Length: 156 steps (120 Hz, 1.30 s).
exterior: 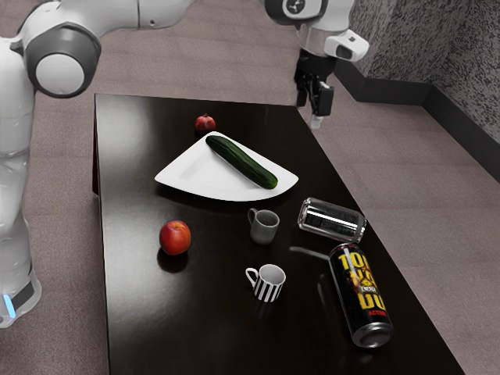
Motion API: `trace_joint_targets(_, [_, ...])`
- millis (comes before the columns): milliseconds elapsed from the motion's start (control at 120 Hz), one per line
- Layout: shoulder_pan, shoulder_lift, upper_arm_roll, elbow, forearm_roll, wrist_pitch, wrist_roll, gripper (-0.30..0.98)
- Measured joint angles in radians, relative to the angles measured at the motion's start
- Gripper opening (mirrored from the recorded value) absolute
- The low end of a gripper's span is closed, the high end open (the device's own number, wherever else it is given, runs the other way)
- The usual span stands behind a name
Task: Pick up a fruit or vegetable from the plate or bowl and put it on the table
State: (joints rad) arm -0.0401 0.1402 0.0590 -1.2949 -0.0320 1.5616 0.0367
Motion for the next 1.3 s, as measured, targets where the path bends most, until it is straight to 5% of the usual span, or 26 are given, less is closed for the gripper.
trace_joint_targets(383, [0.039, -0.010, -0.009, 0.006, -0.026, -0.013, 0.085, 0.69])
trace_joint_targets(900, [0.143, 0.067, -0.001, -0.002, 0.071, 0.029, 0.617, 0.69])
trace_joint_targets(1300, [0.145, -0.040, 0.033, -0.391, 0.104, 0.241, 0.891, 0.69])
